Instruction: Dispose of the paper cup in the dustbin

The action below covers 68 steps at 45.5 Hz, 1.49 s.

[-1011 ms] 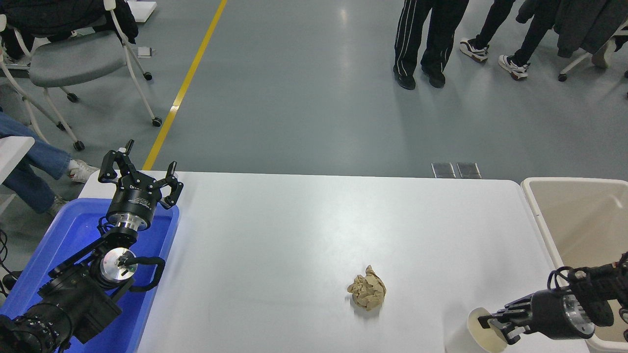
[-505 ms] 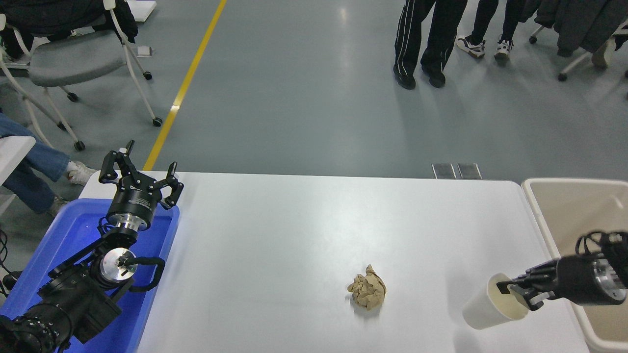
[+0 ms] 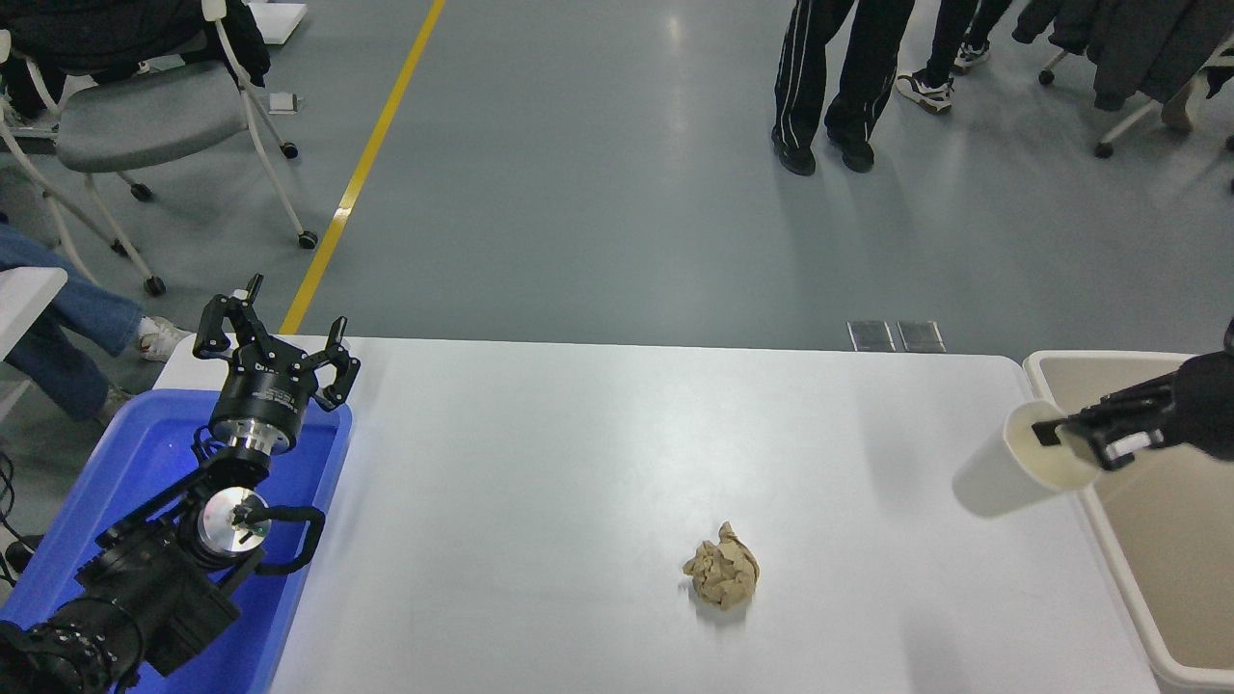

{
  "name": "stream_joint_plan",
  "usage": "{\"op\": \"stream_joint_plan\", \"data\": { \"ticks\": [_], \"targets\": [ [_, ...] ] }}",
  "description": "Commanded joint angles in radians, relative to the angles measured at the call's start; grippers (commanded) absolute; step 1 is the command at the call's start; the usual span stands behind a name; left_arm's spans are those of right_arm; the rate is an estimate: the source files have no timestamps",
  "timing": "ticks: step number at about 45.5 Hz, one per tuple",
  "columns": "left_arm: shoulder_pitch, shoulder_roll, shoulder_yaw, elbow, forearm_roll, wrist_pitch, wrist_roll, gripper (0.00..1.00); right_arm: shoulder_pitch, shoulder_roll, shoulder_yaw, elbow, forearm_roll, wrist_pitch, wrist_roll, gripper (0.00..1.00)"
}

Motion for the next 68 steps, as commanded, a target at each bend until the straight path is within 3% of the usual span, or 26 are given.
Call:
{"op": "stream_joint_plan", "data": {
  "ticks": [1, 21, 38, 68],
  "targets": [
    [0.0, 0.0, 0.0, 0.0, 0.0, 0.0, 0.0, 1.0, 0.112, -0.014, 0.016, 0.014, 0.001, 0.106, -0.004, 0.0],
    [0.0, 0.0, 0.0, 0.0, 0.0, 0.0, 0.0, 1.0, 0.06, -0.075, 0.016, -0.01, -0.013, 0.083, -0.033, 0.0],
    [0.0, 0.0, 0.0, 0.0, 0.0, 0.0, 0.0, 1.0, -0.145, -0.133, 0.019, -0.163, 0.012, -0.132, -0.038, 0.0],
    [0.0, 0.0, 0.0, 0.0, 0.0, 0.0, 0.0, 1.0, -0.547, 0.006, 0.021, -0.57, 0.538, -0.459, -0.047, 0.0]
  ]
}}
